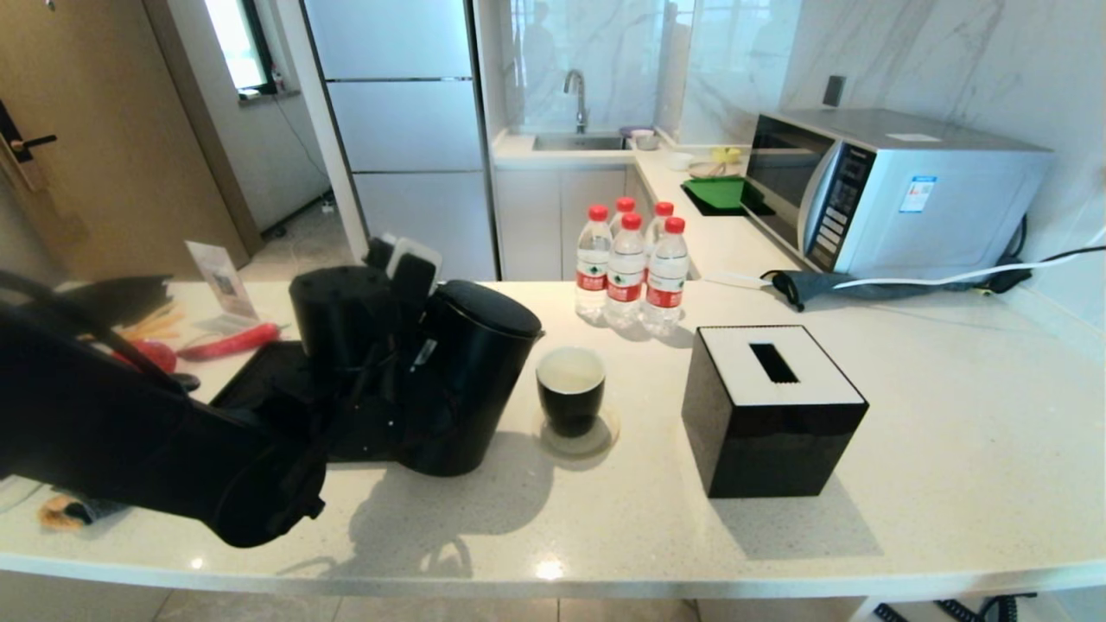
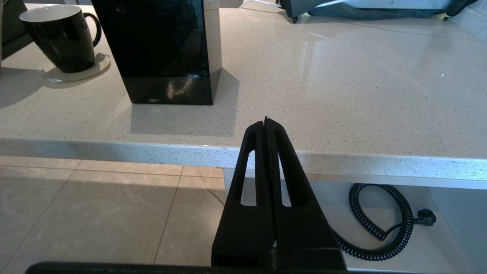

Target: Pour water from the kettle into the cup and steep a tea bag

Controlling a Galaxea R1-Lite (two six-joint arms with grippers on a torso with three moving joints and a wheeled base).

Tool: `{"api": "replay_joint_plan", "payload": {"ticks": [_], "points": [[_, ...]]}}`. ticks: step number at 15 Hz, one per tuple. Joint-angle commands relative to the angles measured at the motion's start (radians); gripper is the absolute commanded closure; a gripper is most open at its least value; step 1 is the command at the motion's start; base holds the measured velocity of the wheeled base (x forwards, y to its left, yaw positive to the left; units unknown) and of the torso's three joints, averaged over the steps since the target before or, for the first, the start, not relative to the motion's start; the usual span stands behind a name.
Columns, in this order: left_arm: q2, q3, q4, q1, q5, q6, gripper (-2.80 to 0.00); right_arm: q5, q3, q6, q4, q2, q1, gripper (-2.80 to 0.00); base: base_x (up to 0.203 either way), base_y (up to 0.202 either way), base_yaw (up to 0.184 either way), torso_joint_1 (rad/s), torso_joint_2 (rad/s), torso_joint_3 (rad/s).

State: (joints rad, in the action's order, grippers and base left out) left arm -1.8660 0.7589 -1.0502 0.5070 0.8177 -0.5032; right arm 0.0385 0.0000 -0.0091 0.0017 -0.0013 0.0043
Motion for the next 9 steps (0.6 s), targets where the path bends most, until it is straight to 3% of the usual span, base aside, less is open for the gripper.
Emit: {"api": "replay_joint_plan", "payload": {"ticks": [1, 9], "points": [[-0.001, 0.000, -0.007, 0.001, 0.005, -0.003, 0.00, 0.000, 0.000, -0.001, -0.001, 0.001, 0.000, 0.00, 0.000, 0.000, 0.000, 0.000, 0.00, 0.000], [-0.031, 0.048, -0.007, 0.003, 0.006, -0.055, 0.00, 0.000, 0.000, 0.000, 0.000, 0.001, 0.000, 0.00, 0.000, 0.000, 0.000, 0.000, 0.00, 0.000]]}}
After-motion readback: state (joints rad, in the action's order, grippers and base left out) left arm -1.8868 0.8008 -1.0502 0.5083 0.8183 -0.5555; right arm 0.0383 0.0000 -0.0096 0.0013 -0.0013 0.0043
